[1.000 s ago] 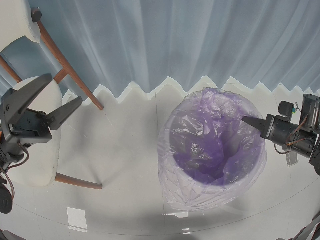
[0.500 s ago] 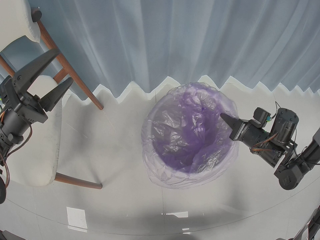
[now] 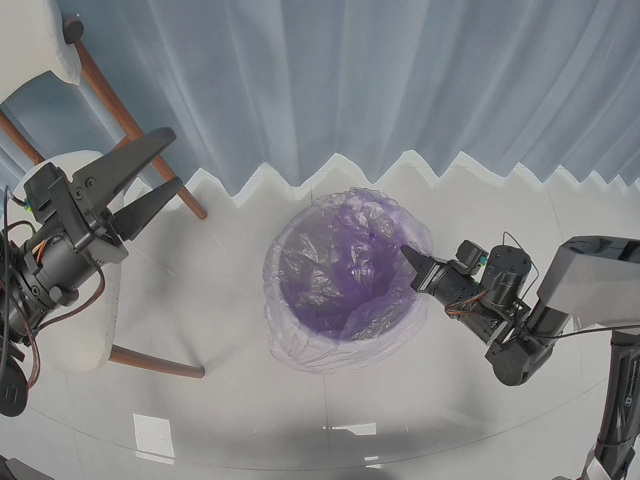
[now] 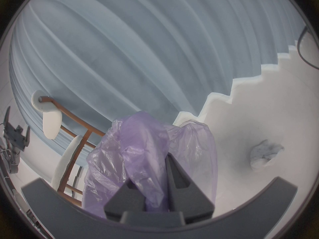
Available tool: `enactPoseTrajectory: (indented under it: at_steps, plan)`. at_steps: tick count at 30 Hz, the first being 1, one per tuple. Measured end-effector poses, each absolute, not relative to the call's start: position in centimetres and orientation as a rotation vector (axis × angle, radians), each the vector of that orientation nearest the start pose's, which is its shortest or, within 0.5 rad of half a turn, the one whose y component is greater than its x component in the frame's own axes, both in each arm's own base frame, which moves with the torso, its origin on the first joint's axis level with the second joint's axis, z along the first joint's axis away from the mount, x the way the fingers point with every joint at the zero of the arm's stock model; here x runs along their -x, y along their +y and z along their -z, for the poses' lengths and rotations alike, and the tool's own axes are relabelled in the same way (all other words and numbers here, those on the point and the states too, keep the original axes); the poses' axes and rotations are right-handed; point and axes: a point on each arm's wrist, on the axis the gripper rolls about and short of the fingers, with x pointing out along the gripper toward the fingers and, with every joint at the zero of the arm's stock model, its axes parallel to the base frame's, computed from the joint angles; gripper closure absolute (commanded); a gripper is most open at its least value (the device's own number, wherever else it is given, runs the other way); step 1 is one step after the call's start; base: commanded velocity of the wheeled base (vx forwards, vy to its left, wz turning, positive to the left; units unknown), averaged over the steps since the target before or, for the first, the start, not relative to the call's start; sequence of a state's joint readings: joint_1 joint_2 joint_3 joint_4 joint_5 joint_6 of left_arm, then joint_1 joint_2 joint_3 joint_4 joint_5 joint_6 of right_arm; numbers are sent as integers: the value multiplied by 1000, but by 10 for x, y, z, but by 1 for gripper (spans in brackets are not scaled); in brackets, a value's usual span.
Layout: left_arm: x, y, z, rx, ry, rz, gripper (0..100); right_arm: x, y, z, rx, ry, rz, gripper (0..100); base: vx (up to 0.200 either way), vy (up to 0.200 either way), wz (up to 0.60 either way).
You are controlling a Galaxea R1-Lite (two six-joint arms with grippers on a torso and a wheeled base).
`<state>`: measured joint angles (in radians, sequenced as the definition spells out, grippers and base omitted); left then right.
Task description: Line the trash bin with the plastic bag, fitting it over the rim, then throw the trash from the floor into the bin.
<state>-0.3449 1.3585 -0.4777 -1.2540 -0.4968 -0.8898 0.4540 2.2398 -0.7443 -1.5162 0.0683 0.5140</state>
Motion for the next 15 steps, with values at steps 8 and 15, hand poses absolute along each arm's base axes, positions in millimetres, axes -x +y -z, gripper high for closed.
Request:
enactPoseTrajectory:
  at_steps: [8, 15]
  plan:
    - [-180, -80, -239, 792, 35, 965, 0, -366, 178, -40, -543, 96, -493, 100, 0, 0, 0]
    - [-176, -84, -237, 793, 52, 990, 0, -384, 184, -22, -553, 72, -447, 100, 0, 0, 0]
